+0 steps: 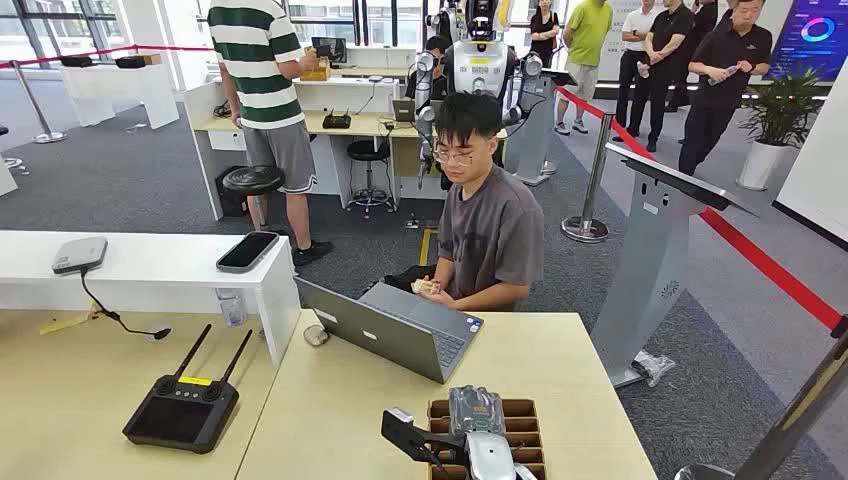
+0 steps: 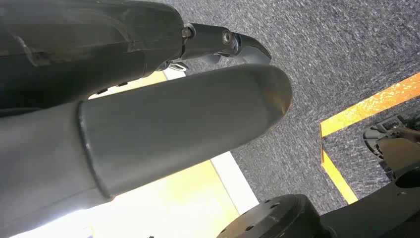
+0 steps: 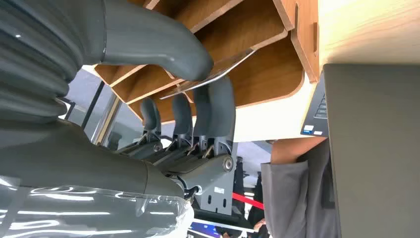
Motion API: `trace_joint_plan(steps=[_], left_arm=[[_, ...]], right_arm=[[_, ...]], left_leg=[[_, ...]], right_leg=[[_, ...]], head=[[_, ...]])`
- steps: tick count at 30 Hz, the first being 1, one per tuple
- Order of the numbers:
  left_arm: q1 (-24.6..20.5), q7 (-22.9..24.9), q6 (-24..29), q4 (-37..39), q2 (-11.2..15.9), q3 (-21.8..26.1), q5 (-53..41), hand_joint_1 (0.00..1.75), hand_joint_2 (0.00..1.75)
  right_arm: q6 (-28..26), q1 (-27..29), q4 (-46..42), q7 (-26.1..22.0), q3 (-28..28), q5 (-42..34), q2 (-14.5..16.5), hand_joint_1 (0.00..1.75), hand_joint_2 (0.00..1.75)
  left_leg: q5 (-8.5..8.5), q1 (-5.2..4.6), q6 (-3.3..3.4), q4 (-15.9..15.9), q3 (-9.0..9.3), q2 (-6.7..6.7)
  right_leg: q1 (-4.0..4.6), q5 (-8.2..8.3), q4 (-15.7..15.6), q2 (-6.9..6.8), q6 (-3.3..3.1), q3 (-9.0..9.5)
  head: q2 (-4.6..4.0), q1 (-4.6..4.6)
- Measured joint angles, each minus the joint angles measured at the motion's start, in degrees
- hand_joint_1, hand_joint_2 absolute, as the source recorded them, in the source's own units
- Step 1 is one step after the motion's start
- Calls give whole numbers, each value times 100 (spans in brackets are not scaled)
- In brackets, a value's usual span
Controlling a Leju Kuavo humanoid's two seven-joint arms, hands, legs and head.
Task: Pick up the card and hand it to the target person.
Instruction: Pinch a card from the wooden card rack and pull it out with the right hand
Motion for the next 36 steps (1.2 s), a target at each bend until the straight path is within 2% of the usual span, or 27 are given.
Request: trace_joint_plan(steps=[4,23,29,36], left_arm=[[0,1,0,0,0,0,-2,0,0],[9,-110,1,0,3,0,-8,0,0],[137,-430,46,0,13,0,13,0,0],[252,-489,64,0,26,0,19,0,0]], right_arm=[[-33,-1,0,-16,0,21,0,139,175],[-291,4,-13,-152,0,92,1,145,175],[-451,-8,-327,-244,-2,74,-5,145,175],[-452,-18,-710,-245,-2,69,-51,145,175]], left_leg=[[0,0,0,0,0,-1],[0,0,0,0,-1,-1],[0,0,0,0,-1,0],[0,0,0,0,-1,-1]], right_leg=[[0,0,0,0,0,0],[0,0,0,0,0,0],[0,0,1,0,0,0],[0,0,1,0,0,0]], head=[[0,-2],[0,-1],[0,-2],[0,-1]])
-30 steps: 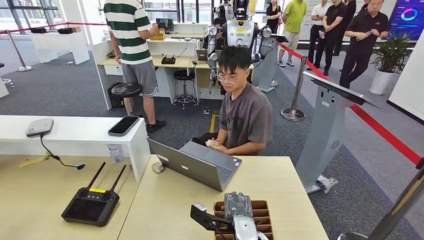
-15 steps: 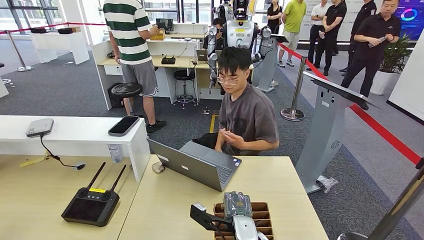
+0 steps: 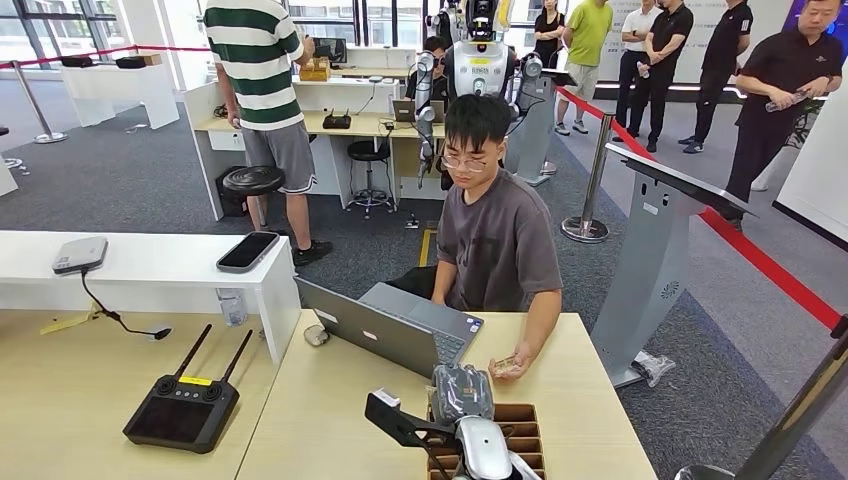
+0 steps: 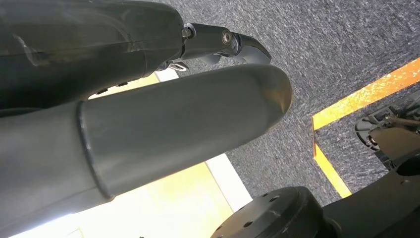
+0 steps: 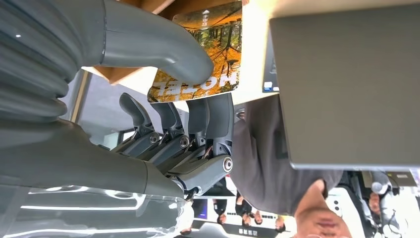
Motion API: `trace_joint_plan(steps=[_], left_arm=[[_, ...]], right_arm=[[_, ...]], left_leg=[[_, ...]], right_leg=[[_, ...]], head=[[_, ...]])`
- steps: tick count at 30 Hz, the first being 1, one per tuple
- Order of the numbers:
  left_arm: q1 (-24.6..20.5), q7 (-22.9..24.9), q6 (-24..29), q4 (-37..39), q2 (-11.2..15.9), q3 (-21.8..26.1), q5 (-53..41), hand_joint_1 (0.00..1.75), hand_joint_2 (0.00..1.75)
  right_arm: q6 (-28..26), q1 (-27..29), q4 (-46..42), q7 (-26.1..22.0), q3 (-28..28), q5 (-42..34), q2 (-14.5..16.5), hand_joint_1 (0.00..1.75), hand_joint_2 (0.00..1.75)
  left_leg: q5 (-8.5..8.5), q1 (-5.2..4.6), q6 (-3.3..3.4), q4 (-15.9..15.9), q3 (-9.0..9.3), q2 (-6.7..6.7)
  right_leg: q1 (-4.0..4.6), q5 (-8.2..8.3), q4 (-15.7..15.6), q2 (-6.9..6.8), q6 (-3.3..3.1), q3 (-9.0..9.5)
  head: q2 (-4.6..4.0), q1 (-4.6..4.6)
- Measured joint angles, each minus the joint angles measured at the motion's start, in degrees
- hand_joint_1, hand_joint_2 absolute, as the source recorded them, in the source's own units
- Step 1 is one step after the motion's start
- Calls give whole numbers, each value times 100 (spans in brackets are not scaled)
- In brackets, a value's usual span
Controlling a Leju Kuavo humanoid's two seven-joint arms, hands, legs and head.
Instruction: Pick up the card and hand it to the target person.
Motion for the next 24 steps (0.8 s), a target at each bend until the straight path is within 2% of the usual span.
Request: trace_joint_plan(steps=[11,16,19,24], left_arm=[[37,-16,62,0,5,2,38,0,0],[97,-50,107,0,3,2,65,0,0],[129,-62,119,0,4,4,78,0,0],[155,-105,121,0,3,3,74,0,0]], right_arm=[[-203,-5,-397,3,-7,5,-102,144,175],[-331,7,-883,82,-50,34,-276,159,175],[-415,59,-1249,175,-120,73,-439,161,175],[-991,104,-1545,79,-317,151,-638,158,175]], left_leg=[[0,0,0,0,-1,0],[0,0,0,0,0,0],[0,0,0,0,0,0],[0,0,0,1,1,0]], right_leg=[[0,0,0,0,0,-2],[0,0,-1,0,0,-2],[0,0,-1,0,0,-2],[0,0,-1,0,0,-2]], head=[[0,-1],[0,-1],[0,1],[0,-1]])
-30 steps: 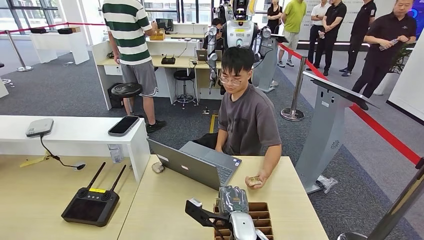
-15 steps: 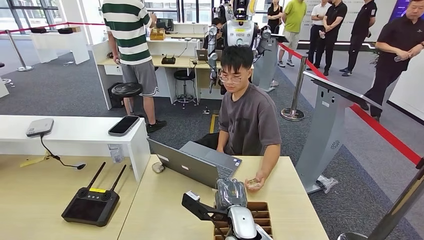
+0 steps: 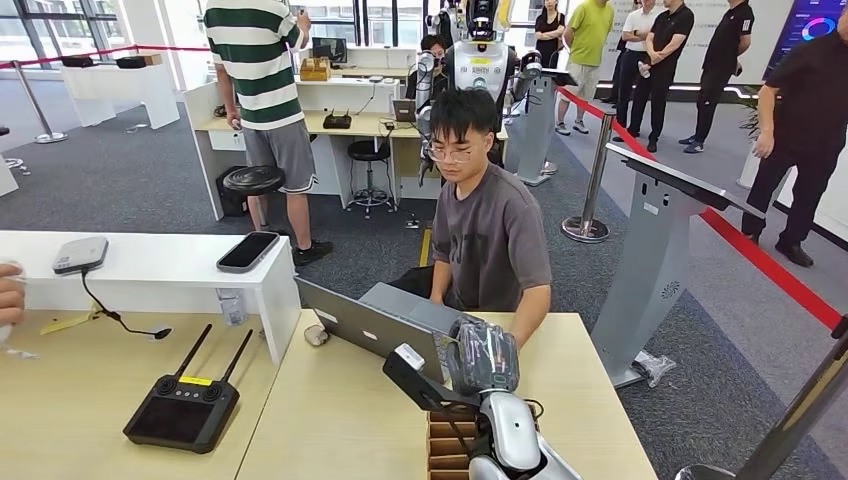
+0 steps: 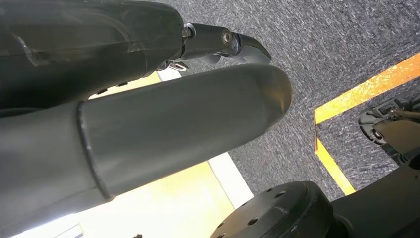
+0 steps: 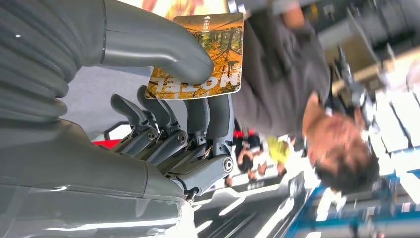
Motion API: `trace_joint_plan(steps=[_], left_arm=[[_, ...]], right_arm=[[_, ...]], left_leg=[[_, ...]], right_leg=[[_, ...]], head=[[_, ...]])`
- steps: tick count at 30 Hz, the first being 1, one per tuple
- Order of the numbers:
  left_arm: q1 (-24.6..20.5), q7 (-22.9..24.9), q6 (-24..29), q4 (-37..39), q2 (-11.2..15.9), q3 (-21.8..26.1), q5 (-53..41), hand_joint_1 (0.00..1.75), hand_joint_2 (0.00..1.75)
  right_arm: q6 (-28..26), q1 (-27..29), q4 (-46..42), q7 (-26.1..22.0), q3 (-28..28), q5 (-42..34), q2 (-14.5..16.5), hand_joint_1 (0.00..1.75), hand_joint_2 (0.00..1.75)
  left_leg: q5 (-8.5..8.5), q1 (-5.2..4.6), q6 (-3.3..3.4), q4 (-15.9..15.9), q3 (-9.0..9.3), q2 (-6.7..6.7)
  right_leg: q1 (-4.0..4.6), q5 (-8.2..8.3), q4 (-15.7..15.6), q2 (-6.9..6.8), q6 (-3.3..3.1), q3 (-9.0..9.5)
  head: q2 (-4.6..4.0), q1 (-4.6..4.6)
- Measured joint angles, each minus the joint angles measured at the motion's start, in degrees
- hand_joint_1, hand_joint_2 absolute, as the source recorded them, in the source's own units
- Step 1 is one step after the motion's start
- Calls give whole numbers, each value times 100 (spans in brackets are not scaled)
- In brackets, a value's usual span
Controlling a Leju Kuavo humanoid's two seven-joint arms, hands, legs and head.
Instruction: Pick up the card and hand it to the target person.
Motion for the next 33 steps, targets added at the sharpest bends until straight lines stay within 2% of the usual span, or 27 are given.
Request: trace_joint_plan(steps=[4,8,14,22,26,28,32,33], left_arm=[[2,-22,-10,0,-7,-1,-30,0,0],[-1,-58,-22,0,-27,-1,-81,0,0],[-14,-76,-33,0,-65,-1,-109,0,0],[-44,-80,-41,0,-98,-1,-150,0,0],[-52,-83,-53,0,-107,-1,-178,0,0],[-57,-83,-62,0,-109,-1,-186,0,0],[-63,-81,-76,0,-109,-1,-195,0,0],[-64,-81,-78,0,-109,-1,-195,0,0]], right_arm=[[-609,-1,42,-252,-187,93,-96,147,175],[-1040,-12,251,-456,-359,322,-144,151,175],[-1129,-3,660,-538,-634,810,-174,157,175],[-1137,13,1270,-465,-774,973,-177,146,175],[-1129,39,1512,-409,-769,973,-173,58,175],[-1081,54,1593,-382,-767,995,-169,54,175],[-820,61,1736,-312,-756,1079,-165,3,175],[-780,61,1766,-304,-754,1086,-163,0,175]], left_leg=[[0,0,0,0,0,1],[0,0,0,0,0,0],[0,0,0,0,0,0],[0,0,0,0,0,0],[0,0,0,0,-1,0],[0,0,0,0,-1,0],[0,0,0,0,-1,-1],[0,0,0,0,-1,-1]], right_leg=[[0,0,0,0,0,0],[0,0,0,0,0,0],[0,0,0,0,0,0],[0,0,0,0,0,0],[0,0,0,0,0,0],[0,0,0,0,0,0],[0,0,0,0,0,0],[0,0,0,0,0,1]], head=[[0,-1],[0,-1],[0,1],[0,-1],[0,1],[0,-1],[0,0],[0,1]])
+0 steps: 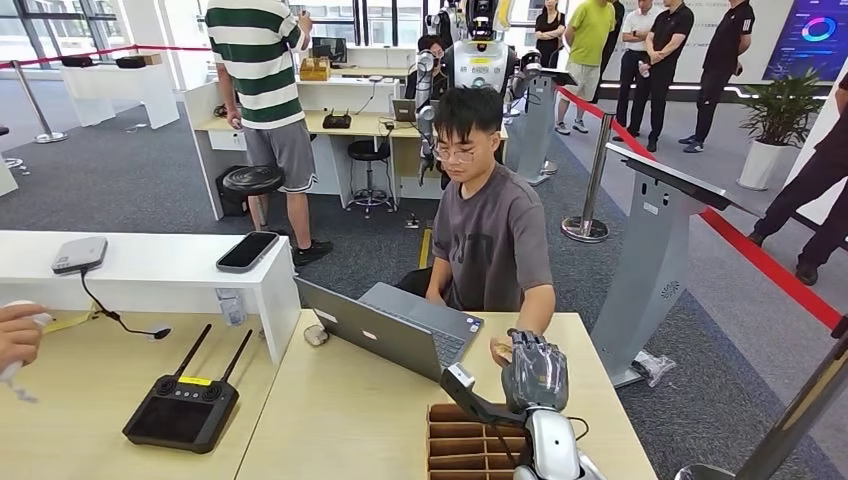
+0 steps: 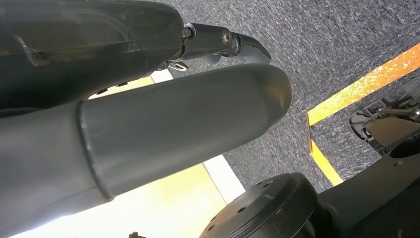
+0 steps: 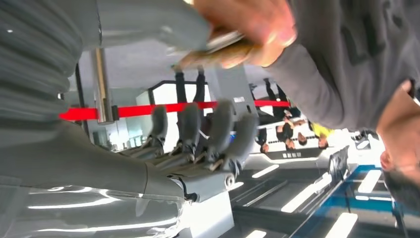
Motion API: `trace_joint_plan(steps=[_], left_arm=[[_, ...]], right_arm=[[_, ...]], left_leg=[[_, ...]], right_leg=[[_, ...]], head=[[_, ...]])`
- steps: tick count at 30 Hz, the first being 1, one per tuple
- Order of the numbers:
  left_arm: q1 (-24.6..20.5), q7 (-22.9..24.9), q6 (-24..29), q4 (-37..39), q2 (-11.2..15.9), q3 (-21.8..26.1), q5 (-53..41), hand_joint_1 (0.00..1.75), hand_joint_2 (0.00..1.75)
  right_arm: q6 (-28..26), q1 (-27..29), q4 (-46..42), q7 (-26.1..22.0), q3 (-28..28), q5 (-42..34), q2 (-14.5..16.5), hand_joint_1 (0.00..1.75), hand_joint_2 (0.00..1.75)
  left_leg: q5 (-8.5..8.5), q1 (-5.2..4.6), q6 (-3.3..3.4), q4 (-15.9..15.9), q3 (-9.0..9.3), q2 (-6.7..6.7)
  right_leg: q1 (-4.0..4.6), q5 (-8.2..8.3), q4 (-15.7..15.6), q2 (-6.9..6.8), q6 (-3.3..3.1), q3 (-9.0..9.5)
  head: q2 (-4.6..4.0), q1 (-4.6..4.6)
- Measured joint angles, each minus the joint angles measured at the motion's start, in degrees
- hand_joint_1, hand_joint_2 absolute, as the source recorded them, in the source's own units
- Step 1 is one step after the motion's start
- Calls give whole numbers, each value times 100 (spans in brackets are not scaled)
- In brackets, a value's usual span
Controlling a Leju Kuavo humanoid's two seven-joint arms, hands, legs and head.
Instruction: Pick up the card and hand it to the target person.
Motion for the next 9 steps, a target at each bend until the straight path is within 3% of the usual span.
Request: trace_joint_plan(steps=[9], left_arm=[[-13,9,-8,0,0,0,-1,0,0]], right_arm=[[326,6,148,22,40,-97,35,0,175]], left_leg=[[0,0,0,0,0,0]], right_leg=[[0,0,0,0,0,0]], head=[[0,-1]])
